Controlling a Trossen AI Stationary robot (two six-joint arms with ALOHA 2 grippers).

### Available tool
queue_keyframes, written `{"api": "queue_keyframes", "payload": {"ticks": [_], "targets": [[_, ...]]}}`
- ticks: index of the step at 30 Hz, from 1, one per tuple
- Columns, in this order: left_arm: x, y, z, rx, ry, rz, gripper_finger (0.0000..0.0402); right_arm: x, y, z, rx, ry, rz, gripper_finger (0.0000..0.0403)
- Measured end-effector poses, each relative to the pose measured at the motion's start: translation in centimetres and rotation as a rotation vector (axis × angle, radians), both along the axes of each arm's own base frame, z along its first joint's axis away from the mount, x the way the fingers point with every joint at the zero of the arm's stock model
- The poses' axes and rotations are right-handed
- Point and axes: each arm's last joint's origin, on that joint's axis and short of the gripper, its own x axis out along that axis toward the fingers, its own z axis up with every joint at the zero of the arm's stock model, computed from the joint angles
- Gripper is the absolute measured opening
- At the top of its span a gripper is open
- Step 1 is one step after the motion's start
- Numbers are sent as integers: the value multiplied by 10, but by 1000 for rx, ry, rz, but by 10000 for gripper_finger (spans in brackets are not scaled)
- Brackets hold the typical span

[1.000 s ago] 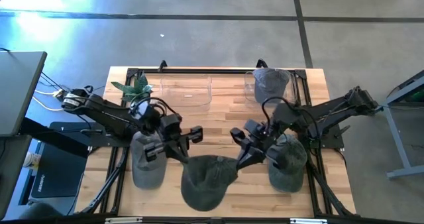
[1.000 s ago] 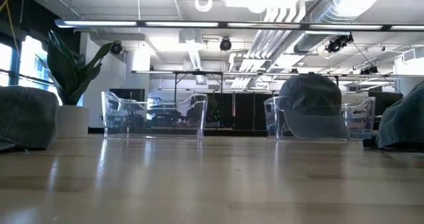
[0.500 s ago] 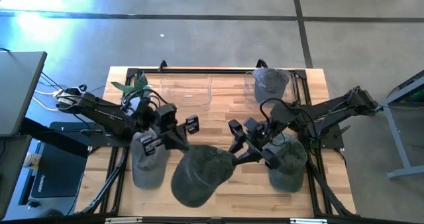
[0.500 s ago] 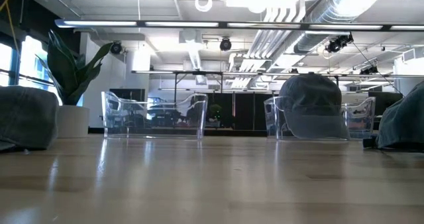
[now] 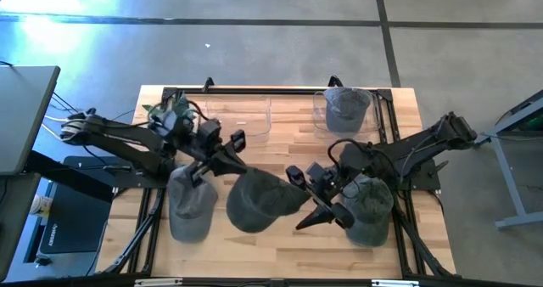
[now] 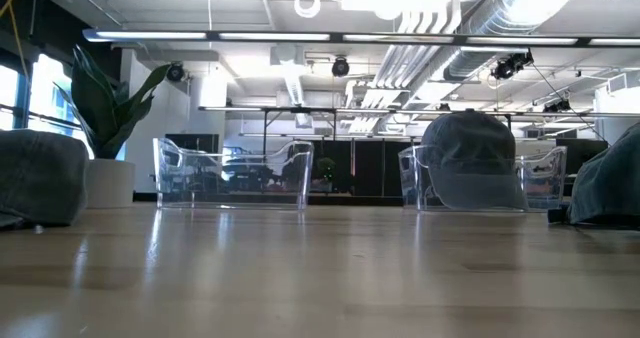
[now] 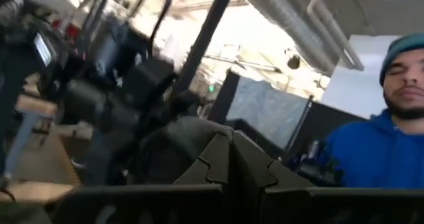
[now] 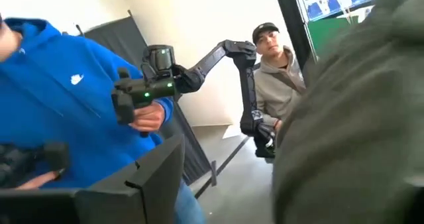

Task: Pick & Place hat
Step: Put the left blue cap into the left transparent bin

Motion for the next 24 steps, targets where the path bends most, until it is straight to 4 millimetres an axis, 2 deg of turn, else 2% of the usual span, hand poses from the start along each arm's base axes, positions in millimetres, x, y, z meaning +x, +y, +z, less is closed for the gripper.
{"api": "queue_keyframes", "payload": {"ticks": [4, 6, 9, 10, 14, 16, 21, 24], "targets": [[-14, 2, 7, 31, -19, 24, 0, -9, 5, 10, 1, -27, -63, 191], [-16, 2, 9, 31, -30, 25, 0, -11, 7, 16, -23, -66, -116, 137], [-18, 3, 9, 34, -21, 20, 0, -8, 4, 21, -52, -87, -186, 36], [-19, 2, 10, 37, -29, 11, 0, -7, 2, 23, -63, -97, -205, 19], [-17, 1, 8, 46, -18, -14, 6, -6, -6, 38, -38, -68, -224, 21], [-13, 0, 5, 44, -4, -61, 20, -7, -9, 44, -49, -34, -216, 8], [2, -3, -6, 0, 78, -122, 96, -8, -18, 56, -75, 30, -200, 9], [12, -5, -15, -18, 137, -131, 150, -7, -22, 56, -84, 47, -195, 5]]}}
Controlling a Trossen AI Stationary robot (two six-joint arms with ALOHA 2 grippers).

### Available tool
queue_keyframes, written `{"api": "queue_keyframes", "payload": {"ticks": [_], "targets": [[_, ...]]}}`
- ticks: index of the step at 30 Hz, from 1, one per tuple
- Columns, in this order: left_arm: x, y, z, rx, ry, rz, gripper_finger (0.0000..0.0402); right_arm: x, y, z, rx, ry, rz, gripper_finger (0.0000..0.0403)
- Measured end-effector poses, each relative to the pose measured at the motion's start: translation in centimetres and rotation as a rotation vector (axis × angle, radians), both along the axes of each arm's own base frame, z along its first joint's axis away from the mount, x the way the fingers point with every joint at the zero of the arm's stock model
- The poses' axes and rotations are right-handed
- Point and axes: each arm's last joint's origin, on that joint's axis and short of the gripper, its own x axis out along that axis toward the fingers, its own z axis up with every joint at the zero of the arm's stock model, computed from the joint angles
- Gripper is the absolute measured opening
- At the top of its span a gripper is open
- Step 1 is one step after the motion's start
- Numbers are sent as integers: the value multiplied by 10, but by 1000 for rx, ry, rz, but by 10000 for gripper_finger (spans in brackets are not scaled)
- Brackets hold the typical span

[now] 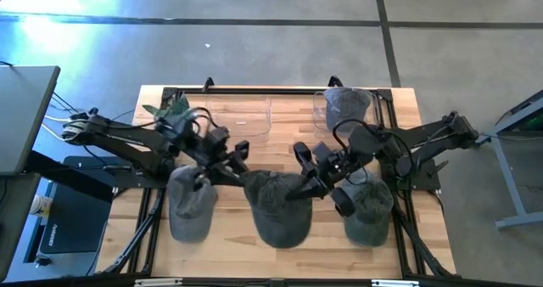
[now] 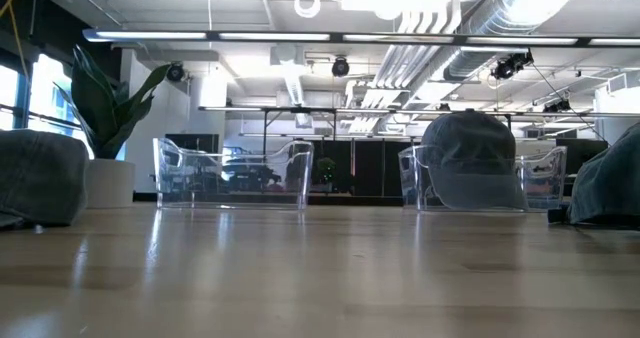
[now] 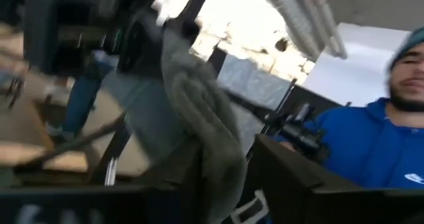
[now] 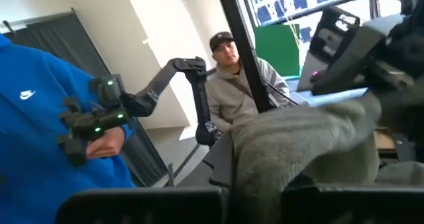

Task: Pick & Place hat
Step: Put the left blue cap into the left transparent bin

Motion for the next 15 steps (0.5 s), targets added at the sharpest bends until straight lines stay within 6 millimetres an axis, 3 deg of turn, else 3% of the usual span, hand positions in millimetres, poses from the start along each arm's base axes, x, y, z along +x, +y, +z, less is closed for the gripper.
{"api": "queue_keyframes", "payload": {"ticks": [7, 12, 15], "targets": [[18, -3, -5, -8, -82, -10, 228, 2, -4, -4, -7, 40, 3, 4], [33, -6, -14, 7, -37, -30, 236, 2, -4, -6, -14, 55, -2, 5], [43, -9, -5, 22, -84, -83, 236, 2, -4, -8, -18, 77, -3, 4]]}}
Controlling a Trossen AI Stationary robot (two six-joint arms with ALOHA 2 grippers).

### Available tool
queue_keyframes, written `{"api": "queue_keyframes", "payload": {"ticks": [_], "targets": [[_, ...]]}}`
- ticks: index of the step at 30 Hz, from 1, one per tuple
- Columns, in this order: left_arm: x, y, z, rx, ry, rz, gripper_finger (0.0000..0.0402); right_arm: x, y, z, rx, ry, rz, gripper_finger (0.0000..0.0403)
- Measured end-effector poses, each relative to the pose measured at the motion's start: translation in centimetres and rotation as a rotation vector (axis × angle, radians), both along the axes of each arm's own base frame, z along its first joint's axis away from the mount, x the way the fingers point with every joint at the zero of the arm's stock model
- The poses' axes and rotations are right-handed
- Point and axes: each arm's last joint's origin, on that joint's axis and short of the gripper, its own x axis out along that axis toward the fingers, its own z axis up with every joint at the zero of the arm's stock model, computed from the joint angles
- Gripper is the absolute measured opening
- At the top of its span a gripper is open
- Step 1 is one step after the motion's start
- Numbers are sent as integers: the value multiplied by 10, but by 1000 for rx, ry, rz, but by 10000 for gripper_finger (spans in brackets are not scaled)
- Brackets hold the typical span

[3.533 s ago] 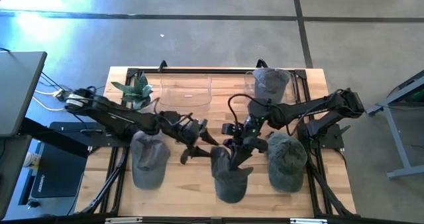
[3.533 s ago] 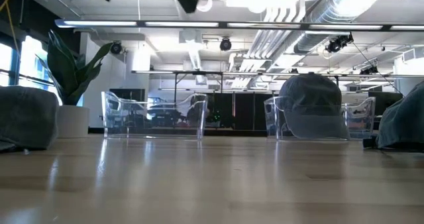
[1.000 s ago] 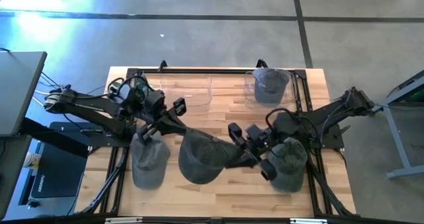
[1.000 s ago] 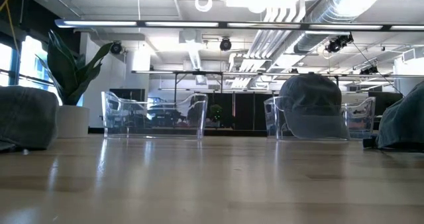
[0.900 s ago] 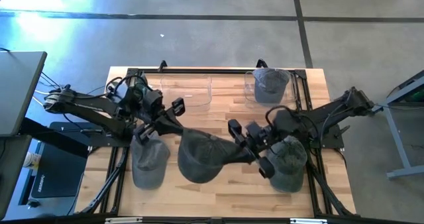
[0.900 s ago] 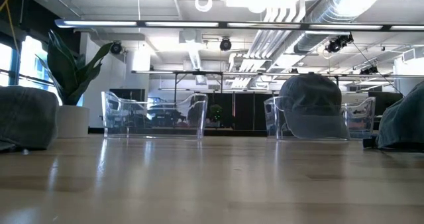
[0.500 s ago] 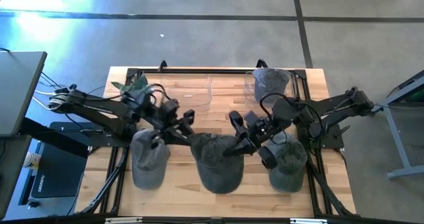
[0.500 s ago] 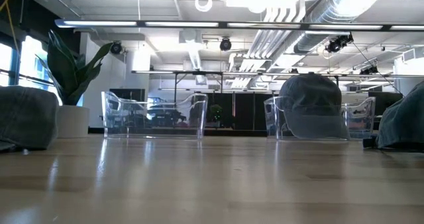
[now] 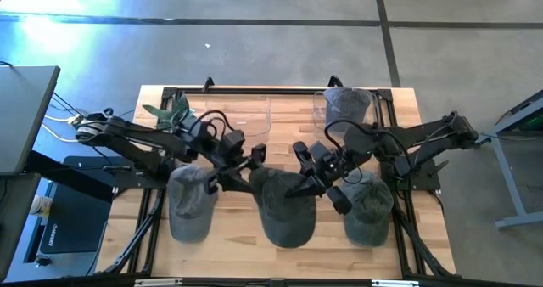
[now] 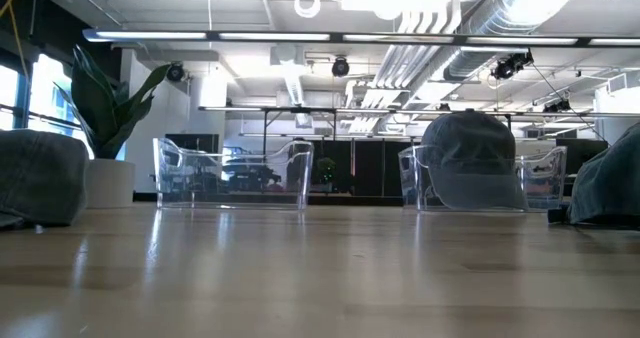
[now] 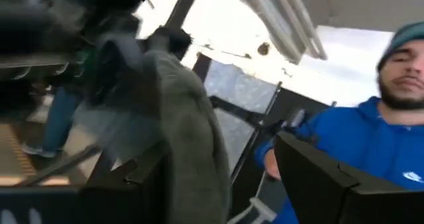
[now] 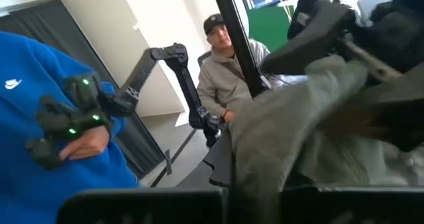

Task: Pick & Place hat
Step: Put the left blue cap into the left transparent bin

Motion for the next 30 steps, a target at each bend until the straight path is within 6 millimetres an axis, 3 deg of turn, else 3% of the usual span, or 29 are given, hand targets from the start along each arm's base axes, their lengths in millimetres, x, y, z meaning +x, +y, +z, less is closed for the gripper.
{"api": "queue_keyframes", "payload": {"ticks": [5, 10, 16, 23, 30], "targets": [[0, -4, 18, 63, -24, -152, 202, -2, 3, -1, 41, 32, 72, 9], [-1, -8, 29, 104, -37, -258, 118, -7, 12, 4, 108, 40, 227, 3], [-5, -10, 40, 139, -119, -246, 12, -5, 14, 4, 86, 5, 225, 14], [-1, -10, 33, 144, -26, -223, 23, -3, 12, 3, 82, 0, 179, 41], [1, -9, 30, 142, 0, -179, 3, 1, 12, 0, 114, 33, 170, 142]]}}
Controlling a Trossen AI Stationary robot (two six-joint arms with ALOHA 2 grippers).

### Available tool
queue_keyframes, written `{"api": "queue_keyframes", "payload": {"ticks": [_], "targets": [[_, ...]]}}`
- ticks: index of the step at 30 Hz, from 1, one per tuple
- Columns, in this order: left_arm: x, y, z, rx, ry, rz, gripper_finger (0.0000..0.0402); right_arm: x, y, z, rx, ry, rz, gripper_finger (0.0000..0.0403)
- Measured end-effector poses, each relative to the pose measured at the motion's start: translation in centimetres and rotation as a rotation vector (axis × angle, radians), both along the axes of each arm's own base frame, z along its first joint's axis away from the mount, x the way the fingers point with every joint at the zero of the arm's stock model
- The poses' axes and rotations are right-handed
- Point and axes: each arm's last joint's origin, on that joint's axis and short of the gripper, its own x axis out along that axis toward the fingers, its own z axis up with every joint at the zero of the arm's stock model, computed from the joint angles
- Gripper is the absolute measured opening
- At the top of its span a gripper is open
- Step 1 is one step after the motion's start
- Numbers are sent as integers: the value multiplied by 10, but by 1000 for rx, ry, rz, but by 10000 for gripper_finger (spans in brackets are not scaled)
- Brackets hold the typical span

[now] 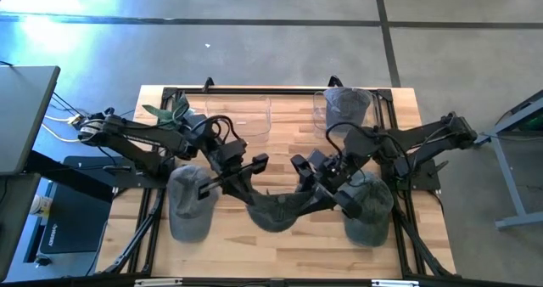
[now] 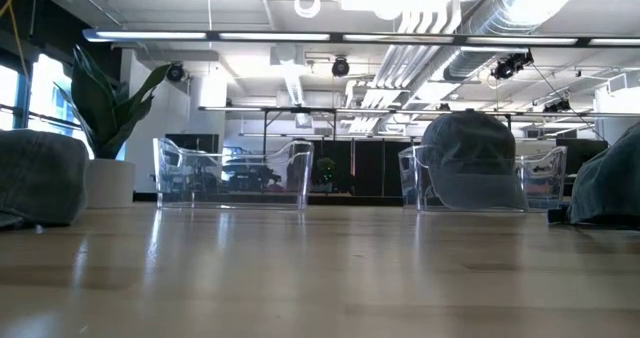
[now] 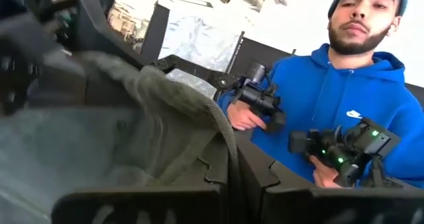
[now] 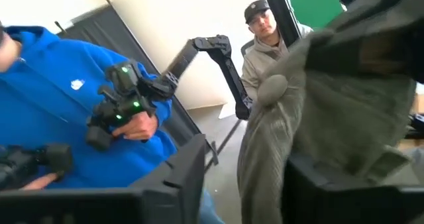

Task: Pick & Place hat
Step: Put the left blue cap into the left transparent bin

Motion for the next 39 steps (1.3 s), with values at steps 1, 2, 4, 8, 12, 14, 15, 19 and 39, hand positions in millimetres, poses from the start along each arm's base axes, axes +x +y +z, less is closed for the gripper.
{"api": "queue_keyframes", "payload": {"ticks": [1, 2, 4, 8, 12, 14, 15, 19, 39], "targets": [[0, 0, -1, 0, 6, 4, 3, 2, 1, -2, -11, 1, -2, 156], [1, 0, -1, 1, 17, 7, 3, 4, 1, -4, -16, 4, -5, 166], [1, 0, -3, 2, 33, 15, 3, 4, 4, -6, -20, 18, 2, 174], [2, 0, -4, -3, 48, 38, 1, 2, 7, -12, -50, 71, -13, 137], [2, 1, -4, -6, 49, 50, 1, 2, 8, -18, -85, 119, -38, 51], [3, 1, -5, -7, 59, 60, 1, 1, 8, -20, -112, 129, -39, 15], [3, 1, -5, -5, 64, 62, 1, 1, 8, -21, -121, 131, -38, 9], [0, 1, -3, 6, 50, 66, 1, 1, 8, -18, -105, 100, -34, 22], [8, 4, -22, 83, 184, 251, 222, 9, -17, -20, -37, 188, -125, 7]]}}
